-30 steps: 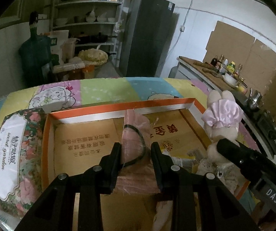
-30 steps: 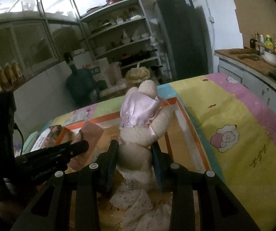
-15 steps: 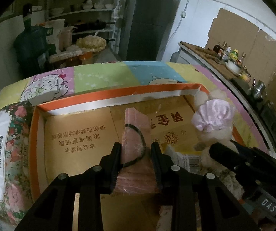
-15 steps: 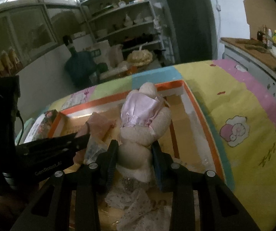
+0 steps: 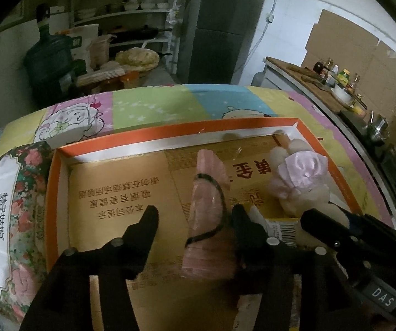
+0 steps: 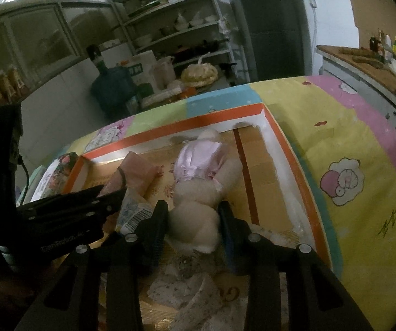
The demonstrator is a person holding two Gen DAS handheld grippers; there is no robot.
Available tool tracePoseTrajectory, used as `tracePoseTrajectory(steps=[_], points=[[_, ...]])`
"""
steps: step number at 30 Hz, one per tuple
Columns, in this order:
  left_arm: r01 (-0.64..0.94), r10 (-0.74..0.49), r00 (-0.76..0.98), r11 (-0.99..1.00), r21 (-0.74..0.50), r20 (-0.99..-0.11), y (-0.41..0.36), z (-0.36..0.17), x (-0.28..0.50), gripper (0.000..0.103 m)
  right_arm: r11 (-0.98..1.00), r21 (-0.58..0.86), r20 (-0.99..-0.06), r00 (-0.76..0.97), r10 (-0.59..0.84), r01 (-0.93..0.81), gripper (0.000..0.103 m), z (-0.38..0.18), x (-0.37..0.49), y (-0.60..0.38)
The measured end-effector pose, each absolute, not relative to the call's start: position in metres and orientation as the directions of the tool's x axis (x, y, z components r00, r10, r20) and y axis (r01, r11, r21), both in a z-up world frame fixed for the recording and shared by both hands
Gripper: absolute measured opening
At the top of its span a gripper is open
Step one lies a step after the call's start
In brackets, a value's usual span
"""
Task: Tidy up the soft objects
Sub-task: 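Open the left tool to release the towel while the right tool releases the bunny, then withdraw both open tools from the box back toward the bed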
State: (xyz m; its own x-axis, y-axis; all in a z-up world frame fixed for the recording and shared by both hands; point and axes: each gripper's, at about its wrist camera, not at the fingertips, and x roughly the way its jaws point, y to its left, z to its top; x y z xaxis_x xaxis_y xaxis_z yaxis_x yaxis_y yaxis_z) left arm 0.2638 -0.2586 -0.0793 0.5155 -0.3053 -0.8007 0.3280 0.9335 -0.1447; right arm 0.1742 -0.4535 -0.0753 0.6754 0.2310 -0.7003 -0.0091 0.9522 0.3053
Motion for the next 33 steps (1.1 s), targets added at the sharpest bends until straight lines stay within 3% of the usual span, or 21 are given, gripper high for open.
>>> tracePoseTrajectory(steps=[4,11,21,24,33], points=[[0.325,-0.3,0.522,0.935,-0.139,-0.798,-0.258,-0.079,0.265,0.061,0.95,0.312,-0.695,0.679,0.235,-0.01,0.04,-0.076,0.173,-0.454],[0.321,-0.303,0.542,0.937,-0.141,-0.784,-0.256,-0.075,0.264,0.069,0.947,0.32,-0.683,0.694,0.228,0.004,0.051,-0.072,0.168,-0.456],[0.321,-0.329,0.573,0.933,-0.164,-0.751,-0.251,-0.061,0.254,0.07,0.946,0.322,-0.642,0.739,0.204,0.019,0.057,-0.054,0.153,-0.46],[0.333,-0.348,0.586,0.927,-0.174,-0.732,-0.251,-0.053,0.247,0.077,0.943,0.33,-0.624,0.758,0.193,0.032,0.058,-0.048,0.146,-0.462],[0.377,-0.364,0.681,0.918,-0.122,-0.635,-0.251,-0.026,0.217,0.077,0.931,0.361,-0.536,0.83,0.155,0.059,0.061,-0.028,0.121,-0.464]])
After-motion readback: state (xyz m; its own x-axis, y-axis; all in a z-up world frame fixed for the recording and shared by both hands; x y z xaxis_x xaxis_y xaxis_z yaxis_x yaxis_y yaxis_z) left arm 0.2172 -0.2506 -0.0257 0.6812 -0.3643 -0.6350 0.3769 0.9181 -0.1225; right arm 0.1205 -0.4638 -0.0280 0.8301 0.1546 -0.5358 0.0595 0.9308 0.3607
